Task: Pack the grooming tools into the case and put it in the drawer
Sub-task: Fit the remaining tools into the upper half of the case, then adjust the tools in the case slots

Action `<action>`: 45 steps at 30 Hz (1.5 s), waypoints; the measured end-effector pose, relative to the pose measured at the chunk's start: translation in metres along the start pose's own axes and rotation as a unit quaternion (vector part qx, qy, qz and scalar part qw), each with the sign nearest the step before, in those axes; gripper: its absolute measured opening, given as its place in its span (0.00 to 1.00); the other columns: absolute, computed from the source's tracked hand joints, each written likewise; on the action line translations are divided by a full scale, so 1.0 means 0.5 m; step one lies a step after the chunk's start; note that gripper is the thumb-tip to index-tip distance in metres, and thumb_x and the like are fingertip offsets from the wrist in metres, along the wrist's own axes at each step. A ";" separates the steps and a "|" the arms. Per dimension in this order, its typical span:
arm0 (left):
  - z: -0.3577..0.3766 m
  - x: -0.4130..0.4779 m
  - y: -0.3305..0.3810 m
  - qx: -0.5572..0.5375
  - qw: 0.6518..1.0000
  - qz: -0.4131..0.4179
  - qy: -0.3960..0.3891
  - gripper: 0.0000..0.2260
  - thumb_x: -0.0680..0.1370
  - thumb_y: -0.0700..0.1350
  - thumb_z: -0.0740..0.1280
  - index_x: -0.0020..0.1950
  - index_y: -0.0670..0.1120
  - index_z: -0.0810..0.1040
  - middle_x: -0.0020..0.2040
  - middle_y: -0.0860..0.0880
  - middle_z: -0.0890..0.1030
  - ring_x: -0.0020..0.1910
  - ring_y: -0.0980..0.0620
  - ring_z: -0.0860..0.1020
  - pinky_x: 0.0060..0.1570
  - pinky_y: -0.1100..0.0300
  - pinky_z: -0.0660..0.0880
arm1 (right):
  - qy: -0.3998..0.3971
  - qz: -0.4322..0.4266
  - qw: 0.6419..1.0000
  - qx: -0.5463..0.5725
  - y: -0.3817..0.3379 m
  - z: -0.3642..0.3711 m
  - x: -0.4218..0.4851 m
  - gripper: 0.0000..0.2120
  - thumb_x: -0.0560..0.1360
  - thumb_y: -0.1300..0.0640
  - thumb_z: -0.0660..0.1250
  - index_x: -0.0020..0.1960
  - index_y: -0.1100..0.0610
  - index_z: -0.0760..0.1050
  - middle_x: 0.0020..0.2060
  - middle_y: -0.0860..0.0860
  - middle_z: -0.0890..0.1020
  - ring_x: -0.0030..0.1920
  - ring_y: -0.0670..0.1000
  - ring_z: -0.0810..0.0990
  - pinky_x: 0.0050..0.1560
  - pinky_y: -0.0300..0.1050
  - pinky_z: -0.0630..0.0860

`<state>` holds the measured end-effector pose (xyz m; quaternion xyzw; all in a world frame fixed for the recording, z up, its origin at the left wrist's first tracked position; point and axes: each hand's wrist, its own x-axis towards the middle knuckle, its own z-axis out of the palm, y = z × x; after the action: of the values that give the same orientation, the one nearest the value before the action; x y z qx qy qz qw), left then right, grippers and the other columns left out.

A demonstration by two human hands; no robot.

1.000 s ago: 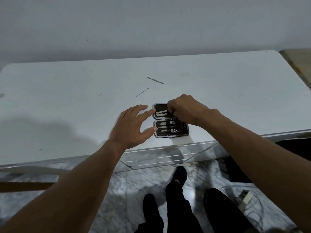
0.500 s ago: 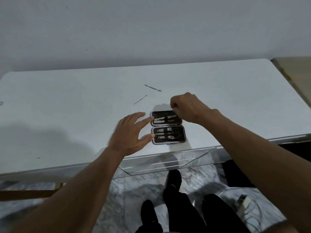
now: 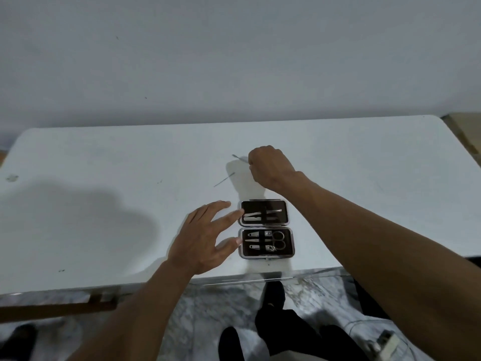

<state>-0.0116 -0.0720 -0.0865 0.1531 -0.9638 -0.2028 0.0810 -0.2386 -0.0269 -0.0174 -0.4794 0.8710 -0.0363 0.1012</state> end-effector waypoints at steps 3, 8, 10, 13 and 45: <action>-0.002 0.003 0.003 0.004 1.000 -0.006 -0.002 0.25 0.76 0.63 0.61 0.73 0.60 0.67 0.73 0.55 0.69 0.72 0.53 0.65 0.69 0.54 0.64 | -0.006 0.011 1.000 -0.004 -0.009 -0.005 0.028 0.06 0.74 0.67 0.60 0.39 0.60 0.69 0.37 0.58 0.74 0.40 0.61 0.77 0.38 0.46 0.68; -0.001 0.005 0.002 0.001 1.000 -0.016 -0.008 0.26 0.75 0.61 0.63 0.73 0.60 0.67 0.72 0.55 0.69 0.72 0.54 0.65 0.69 0.58 0.61 | -0.019 0.038 0.999 -0.009 -0.015 -0.004 0.063 0.06 0.76 0.64 0.64 0.52 0.63 0.74 0.49 0.60 0.79 0.50 0.63 0.80 0.41 0.47 0.71; -0.001 0.006 0.002 -0.001 1.000 -0.014 -0.002 0.26 0.75 0.61 0.64 0.73 0.60 0.68 0.72 0.54 0.69 0.72 0.53 0.66 0.68 0.56 0.63 | -0.024 0.057 0.998 -0.003 -0.017 -0.006 0.076 0.09 0.75 0.64 0.65 0.55 0.63 0.73 0.52 0.60 0.79 0.53 0.63 0.79 0.44 0.47 0.71; -0.001 0.007 0.002 0.007 1.000 -0.008 0.003 0.25 0.75 0.61 0.63 0.72 0.60 0.68 0.71 0.53 0.70 0.71 0.52 0.67 0.68 0.56 0.64 | -0.044 0.070 0.997 0.010 -0.023 -0.017 0.087 0.11 0.73 0.66 0.64 0.56 0.63 0.72 0.52 0.60 0.78 0.54 0.62 0.78 0.44 0.47 0.70; 0.010 0.002 -0.008 0.019 0.999 0.014 0.022 0.25 0.76 0.61 0.62 0.72 0.57 0.69 0.71 0.51 0.71 0.71 0.50 0.67 0.67 0.49 0.66 | 0.020 0.097 0.965 0.244 0.063 -0.040 -0.139 0.08 0.73 0.63 0.67 0.48 0.57 0.84 0.40 0.48 0.82 0.44 0.47 0.78 0.44 0.38 0.71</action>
<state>-0.0124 -0.0740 -0.0926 0.1458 -0.9675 -0.1796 0.1019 -0.2327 0.0477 0.0072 -0.3522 0.8800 -0.2474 0.2009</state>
